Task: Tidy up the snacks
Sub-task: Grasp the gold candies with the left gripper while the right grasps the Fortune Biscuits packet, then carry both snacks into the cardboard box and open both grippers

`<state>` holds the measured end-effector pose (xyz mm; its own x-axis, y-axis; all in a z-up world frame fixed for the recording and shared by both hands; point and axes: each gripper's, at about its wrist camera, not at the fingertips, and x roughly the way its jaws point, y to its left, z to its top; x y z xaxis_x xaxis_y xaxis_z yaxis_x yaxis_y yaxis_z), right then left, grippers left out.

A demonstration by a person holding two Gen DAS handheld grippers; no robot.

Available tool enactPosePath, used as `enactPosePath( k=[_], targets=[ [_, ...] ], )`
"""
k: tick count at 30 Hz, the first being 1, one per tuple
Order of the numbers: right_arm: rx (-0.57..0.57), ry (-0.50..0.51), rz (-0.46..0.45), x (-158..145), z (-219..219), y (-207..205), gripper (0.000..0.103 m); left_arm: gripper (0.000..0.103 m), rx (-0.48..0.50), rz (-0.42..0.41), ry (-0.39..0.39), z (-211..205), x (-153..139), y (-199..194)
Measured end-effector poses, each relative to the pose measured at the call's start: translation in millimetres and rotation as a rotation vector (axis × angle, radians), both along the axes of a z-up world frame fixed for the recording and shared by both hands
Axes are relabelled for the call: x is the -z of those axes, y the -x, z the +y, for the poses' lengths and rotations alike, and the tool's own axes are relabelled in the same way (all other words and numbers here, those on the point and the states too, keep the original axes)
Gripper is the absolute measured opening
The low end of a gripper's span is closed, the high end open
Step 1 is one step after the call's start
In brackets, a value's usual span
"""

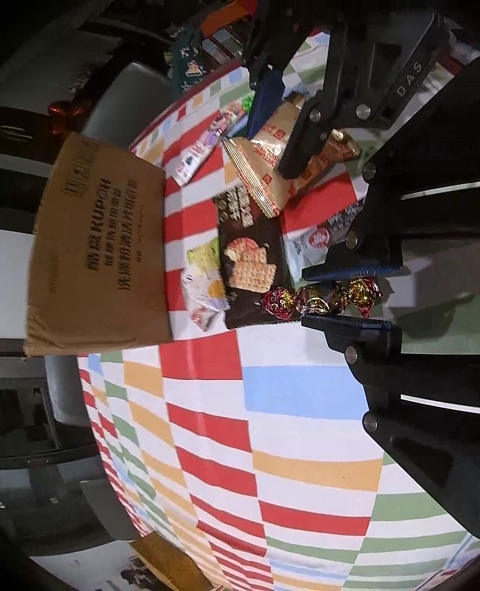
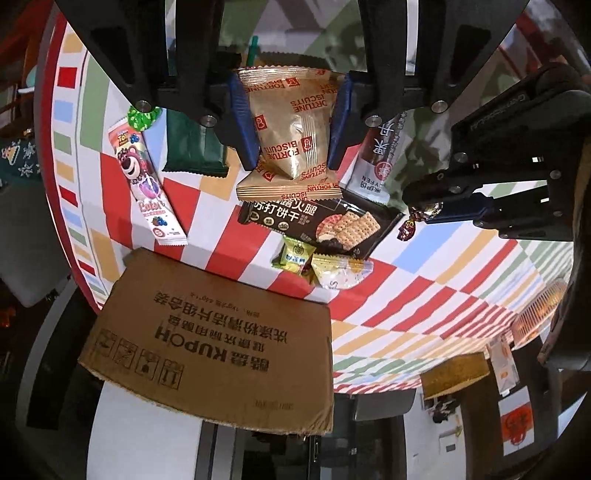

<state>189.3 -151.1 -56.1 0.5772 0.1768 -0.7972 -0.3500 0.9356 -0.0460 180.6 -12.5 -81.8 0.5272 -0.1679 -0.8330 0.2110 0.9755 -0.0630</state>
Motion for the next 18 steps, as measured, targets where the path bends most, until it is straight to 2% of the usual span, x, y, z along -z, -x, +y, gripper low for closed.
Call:
enactPosePath(
  k=[8,18],
  targets=[
    [0.016,-0.041,-0.049,-22,-6,8,0.039,0.019,0.008,-0.091,0.021,-2,-34,10],
    [0.042,-0.074,-0.152,-62,-14,12,0.039,0.019,0.020,-0.206,0.024,-5,-76,9]
  ],
)
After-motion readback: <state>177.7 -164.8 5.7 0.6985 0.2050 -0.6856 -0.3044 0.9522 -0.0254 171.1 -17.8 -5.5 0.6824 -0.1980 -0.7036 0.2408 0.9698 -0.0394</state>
